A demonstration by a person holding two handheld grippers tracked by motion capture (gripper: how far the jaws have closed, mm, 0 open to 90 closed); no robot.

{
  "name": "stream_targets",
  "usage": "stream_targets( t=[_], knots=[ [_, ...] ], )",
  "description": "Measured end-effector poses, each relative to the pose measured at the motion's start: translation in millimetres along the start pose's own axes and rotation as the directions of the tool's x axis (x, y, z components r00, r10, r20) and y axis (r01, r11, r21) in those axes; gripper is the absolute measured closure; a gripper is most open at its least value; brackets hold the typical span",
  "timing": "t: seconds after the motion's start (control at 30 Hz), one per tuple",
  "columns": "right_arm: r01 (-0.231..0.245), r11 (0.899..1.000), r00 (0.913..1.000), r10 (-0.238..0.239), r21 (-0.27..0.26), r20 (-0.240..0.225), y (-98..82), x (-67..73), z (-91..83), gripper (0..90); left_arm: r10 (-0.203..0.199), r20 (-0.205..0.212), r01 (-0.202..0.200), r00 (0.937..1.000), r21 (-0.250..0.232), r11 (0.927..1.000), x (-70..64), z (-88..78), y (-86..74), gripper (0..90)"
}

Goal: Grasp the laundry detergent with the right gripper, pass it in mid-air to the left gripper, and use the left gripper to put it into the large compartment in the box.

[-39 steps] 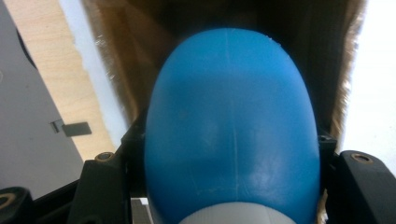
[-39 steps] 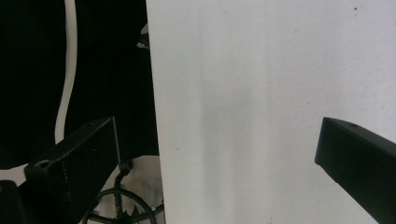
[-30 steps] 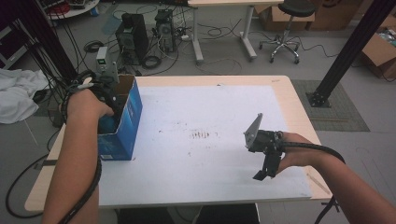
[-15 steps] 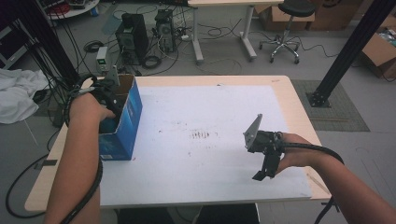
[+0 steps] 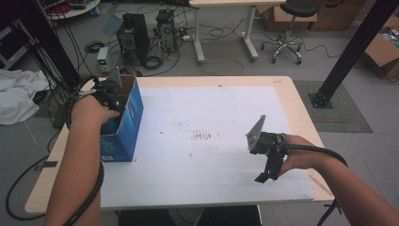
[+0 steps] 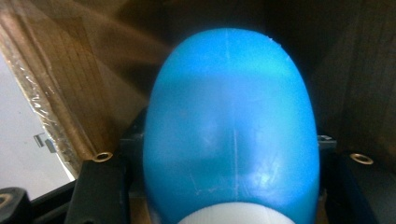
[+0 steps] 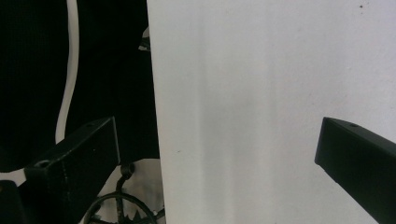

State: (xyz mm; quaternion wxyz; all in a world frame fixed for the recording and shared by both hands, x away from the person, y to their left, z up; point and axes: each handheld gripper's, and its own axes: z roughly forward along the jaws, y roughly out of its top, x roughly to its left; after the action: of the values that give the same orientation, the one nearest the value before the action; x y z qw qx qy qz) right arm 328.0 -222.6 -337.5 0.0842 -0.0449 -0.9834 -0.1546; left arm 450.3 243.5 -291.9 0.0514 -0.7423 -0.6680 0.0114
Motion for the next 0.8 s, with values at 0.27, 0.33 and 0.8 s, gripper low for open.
stream_targets(
  t=[0.27,0.33,0.8],
  knots=[
    [-0.001,1.0,1.0,0.001,0.001,0.001,-1.5,0.2,1.0,0.0,0.009,0.012,-0.009,0.9999,-0.003,1.0,1.0,-3.4,-3.6,30.5],
    [0.001,1.0,1.0,-0.001,0.001,0.001,-0.6,0.3,1.3,0.0,0.011,0.017,-0.011,0.9998,-0.007,0.9999,1.1,-4.6,-4.6,30.5],
    [0.012,1.0,0.9999,-0.012,-0.008,-0.001,2.4,0.8,2.0,0.0,0.026,0.035,-0.024,0.999,-0.041,0.9989,-0.9,-31.1,-12.0,26.9]
  ],
)
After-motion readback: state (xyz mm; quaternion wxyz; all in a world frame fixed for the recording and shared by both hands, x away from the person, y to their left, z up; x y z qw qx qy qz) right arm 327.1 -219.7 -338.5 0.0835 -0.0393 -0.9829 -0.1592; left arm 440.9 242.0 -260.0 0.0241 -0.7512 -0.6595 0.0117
